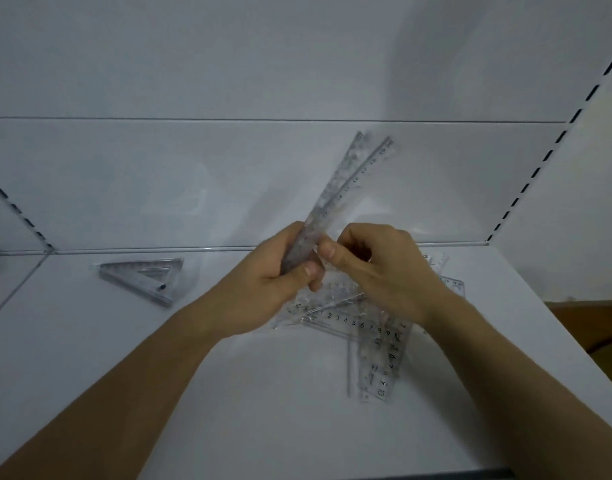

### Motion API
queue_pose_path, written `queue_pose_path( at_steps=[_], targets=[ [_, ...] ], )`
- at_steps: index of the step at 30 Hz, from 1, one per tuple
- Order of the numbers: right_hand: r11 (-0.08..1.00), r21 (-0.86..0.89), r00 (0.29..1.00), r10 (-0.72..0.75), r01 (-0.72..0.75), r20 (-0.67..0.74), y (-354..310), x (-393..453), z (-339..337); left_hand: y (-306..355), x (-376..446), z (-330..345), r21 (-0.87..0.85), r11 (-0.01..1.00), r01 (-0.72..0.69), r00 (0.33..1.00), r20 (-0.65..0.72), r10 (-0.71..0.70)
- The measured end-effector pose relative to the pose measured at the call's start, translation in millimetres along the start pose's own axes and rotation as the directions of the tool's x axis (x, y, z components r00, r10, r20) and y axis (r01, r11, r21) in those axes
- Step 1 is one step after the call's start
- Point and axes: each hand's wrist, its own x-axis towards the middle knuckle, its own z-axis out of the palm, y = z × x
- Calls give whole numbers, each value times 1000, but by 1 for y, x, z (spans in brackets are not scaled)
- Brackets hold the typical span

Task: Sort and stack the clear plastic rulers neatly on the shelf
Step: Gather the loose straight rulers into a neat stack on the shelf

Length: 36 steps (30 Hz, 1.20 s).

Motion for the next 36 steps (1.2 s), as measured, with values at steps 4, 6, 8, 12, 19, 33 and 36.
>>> queue_pose_path(
  at_steps=[4, 6, 8, 12, 19, 33, 36],
  targets=[
    [918, -374, 912, 31, 137, 408, 17, 2, -8, 1, 1, -4, -133, 991, 23, 995, -98, -37],
    [916, -378, 912, 37, 133, 410, 16, 2, -5, 1, 1, -6, -228, 972, 63, 993, -88, -85],
    [928, -351, 930, 15, 123, 366, 14, 3, -5, 1, 2, -8, -339, 935, 101, 989, -68, -131],
    [976, -212, 975, 2, 46, 223, 13, 5, -12, 3, 2, -13, -534, 842, 77, 993, -34, -112],
    [946, 324, 966, 74, 10, -246, 14, 8, -40, 5, 2, -10, -632, 775, -10, 997, -61, -37],
    [700, 712, 992, 34, 64, -123, -10, 2, -9, 13, -2, 19, -555, 818, 153, 986, 28, -166],
    [706, 702, 987, 30, 89, -156, -12, 2, -5, 14, -3, 24, -525, 844, 111, 992, 1, -130]
  ],
)
